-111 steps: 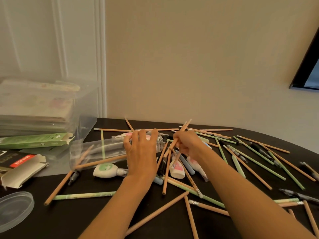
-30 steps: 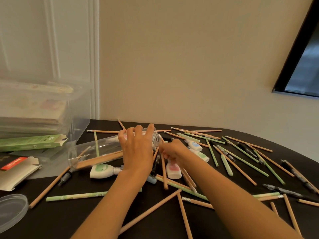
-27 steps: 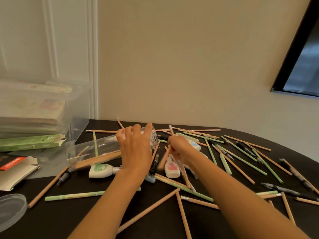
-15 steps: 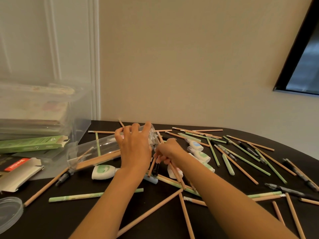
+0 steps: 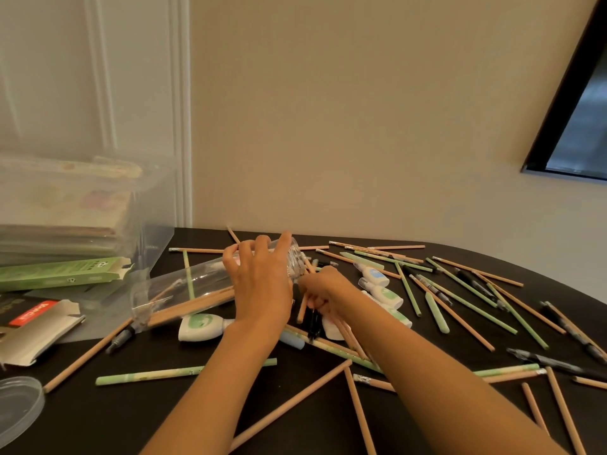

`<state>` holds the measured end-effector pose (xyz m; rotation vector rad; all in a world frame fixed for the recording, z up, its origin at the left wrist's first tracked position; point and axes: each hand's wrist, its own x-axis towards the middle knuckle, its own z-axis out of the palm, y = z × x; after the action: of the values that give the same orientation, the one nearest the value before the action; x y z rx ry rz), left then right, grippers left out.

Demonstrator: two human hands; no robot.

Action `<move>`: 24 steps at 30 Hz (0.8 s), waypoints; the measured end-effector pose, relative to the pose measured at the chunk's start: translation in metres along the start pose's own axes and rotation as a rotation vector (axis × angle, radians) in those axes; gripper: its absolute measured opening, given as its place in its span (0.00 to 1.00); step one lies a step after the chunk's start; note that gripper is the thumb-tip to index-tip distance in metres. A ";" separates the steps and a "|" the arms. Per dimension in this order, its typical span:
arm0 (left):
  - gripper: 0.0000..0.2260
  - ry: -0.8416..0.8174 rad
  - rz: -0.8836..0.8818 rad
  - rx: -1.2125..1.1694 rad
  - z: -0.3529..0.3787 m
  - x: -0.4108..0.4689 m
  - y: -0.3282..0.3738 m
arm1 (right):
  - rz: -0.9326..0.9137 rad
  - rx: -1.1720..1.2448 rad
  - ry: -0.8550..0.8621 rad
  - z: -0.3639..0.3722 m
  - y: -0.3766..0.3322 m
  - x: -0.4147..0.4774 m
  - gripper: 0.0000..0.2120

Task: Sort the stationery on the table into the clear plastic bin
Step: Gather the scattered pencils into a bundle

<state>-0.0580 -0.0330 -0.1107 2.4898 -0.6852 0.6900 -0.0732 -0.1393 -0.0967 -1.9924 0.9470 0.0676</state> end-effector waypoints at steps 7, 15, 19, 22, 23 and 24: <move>0.32 -0.059 0.014 0.034 -0.003 -0.001 0.007 | -0.088 1.084 -0.027 -0.044 0.016 -0.011 0.11; 0.29 -0.109 0.161 0.130 -0.020 0.001 0.028 | -0.237 1.807 0.075 -0.071 0.025 -0.025 0.14; 0.30 -0.171 0.197 0.165 -0.029 -0.002 0.038 | -0.226 1.873 0.124 -0.079 0.033 -0.036 0.13; 0.29 -0.196 0.215 0.134 -0.032 -0.004 0.046 | -0.236 1.845 0.089 -0.073 0.035 -0.043 0.13; 0.29 -0.211 0.217 0.121 -0.032 -0.005 0.047 | -0.242 1.844 0.082 -0.072 0.034 -0.046 0.12; 0.30 -0.228 0.221 0.114 -0.033 -0.007 0.049 | -0.243 1.851 0.091 -0.074 0.035 -0.047 0.11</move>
<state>-0.1018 -0.0500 -0.0750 2.6493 -1.0431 0.5388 -0.1511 -0.1767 -0.0590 -0.3338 0.3784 -0.7612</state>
